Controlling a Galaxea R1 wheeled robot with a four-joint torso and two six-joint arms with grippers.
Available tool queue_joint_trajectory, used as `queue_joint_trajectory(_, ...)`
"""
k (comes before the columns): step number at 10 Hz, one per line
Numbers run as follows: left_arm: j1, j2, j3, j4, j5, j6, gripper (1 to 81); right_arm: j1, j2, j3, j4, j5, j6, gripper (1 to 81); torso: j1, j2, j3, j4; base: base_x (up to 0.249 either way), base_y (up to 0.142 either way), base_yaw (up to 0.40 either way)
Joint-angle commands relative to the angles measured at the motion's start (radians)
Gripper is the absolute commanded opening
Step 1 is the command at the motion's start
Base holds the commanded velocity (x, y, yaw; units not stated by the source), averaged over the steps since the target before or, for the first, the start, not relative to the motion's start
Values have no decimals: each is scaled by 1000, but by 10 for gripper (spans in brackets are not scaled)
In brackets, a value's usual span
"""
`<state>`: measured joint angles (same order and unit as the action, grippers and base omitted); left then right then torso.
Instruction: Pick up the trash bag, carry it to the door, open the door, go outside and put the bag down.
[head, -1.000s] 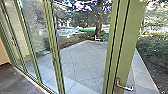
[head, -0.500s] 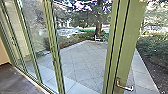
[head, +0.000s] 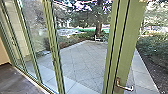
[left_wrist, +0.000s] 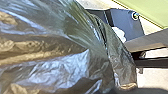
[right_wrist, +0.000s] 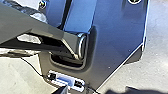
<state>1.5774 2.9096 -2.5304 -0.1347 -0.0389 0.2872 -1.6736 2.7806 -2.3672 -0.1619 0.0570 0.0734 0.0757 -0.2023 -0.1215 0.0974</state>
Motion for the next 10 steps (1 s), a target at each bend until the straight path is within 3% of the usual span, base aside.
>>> queue_joint_trajectory(1,-33,-42,71,-2,83,1,10,14,-178,273,-1,-39,2,811,0,0,0,0,0,0,0)
queue_joint_trajectory(4,-32,-45,76,-2,83,1,10,-10,-344,532,-10,24,-4,811,0,0,0,0,0,0,0)
queue_joint_trajectory(8,-32,-36,76,-2,83,1,10,-7,-505,766,-11,33,-4,811,0,0,0,0,0,0,0)
queue_joint_trajectory(10,-30,-32,76,-2,83,1,10,-12,-604,885,-8,92,-6,811,0,0,0,0,0,0,0)
